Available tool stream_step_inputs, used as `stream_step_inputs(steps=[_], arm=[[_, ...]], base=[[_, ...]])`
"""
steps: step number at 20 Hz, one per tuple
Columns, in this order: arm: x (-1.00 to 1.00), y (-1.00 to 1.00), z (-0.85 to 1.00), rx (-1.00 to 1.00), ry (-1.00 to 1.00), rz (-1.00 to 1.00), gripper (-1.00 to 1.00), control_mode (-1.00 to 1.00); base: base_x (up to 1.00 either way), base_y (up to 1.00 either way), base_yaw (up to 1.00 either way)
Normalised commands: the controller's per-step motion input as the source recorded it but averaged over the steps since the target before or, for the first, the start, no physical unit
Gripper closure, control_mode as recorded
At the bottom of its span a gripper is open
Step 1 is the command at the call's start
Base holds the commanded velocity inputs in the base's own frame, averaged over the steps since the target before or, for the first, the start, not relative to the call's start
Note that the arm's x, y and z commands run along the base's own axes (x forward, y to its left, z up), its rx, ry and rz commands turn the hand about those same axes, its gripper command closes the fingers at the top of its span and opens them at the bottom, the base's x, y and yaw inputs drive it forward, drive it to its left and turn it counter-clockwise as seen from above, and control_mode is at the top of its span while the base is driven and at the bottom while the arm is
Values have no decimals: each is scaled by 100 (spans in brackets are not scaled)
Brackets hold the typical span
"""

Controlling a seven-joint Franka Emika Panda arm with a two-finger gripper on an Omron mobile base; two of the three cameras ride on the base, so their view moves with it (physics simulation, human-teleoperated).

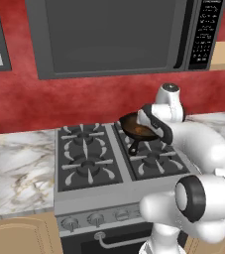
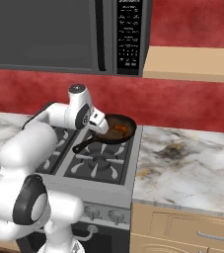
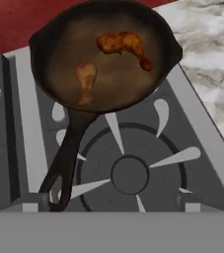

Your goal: Take the chicken drumsticks from the pan and place one on each plate on the dining counter.

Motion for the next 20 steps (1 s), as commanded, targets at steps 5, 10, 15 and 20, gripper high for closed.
stream_step_inputs(steps=[5,10,15,20], arm=[[77,0,-26,0,0,0,-100,-100],[64,0,-33,0,0,0,-100,-100],[55,0,-42,0,8,0,-100,-100],[48,-3,-35,0,8,0,-100,-100]], base=[[0,0,0],[0,0,0],[0,0,0],[0,0,0]])
